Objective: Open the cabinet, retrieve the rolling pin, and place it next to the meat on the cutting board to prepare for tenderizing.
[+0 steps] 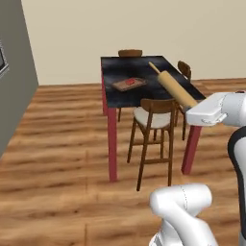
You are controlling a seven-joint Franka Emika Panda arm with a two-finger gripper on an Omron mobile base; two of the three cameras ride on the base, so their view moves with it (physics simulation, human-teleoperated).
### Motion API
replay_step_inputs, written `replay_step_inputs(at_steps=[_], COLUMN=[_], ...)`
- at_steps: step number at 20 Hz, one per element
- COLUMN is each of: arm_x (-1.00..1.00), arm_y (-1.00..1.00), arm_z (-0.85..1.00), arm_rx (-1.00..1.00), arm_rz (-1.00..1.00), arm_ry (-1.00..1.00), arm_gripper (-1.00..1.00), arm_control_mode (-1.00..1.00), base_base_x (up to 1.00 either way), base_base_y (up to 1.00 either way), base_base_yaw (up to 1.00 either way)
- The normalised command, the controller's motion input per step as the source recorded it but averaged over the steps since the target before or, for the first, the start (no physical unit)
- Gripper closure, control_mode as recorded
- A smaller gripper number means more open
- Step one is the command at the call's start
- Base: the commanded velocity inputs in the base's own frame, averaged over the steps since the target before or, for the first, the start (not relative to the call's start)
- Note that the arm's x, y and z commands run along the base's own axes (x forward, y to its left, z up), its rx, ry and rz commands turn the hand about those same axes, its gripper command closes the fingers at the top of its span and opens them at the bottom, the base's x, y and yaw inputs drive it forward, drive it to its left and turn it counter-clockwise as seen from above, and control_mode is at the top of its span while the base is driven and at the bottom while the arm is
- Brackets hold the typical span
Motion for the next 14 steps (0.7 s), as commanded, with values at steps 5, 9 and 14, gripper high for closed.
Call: replay_step_inputs(at_steps=[5, 9, 14], arm_x=[0.0, 0.0, 0.0], arm_y=[0.0, 0.0, 0.0], arm_z=[0.0, 0.0, 0.0], arm_rx=[0.0, 0.0, 0.0], arm_rz=[0.0, 0.0, 0.0], arm_ry=[0.0, 0.0, 0.0], arm_gripper=[1.0, 1.0, 1.0], arm_control_mode=[1.0, 1.0, 1.0], base_base_x=[0.99, 0.97, 0.91], base_base_y=[0.52, 0.6, 0.65], base_base_yaw=[-0.15, -0.19, -0.23])
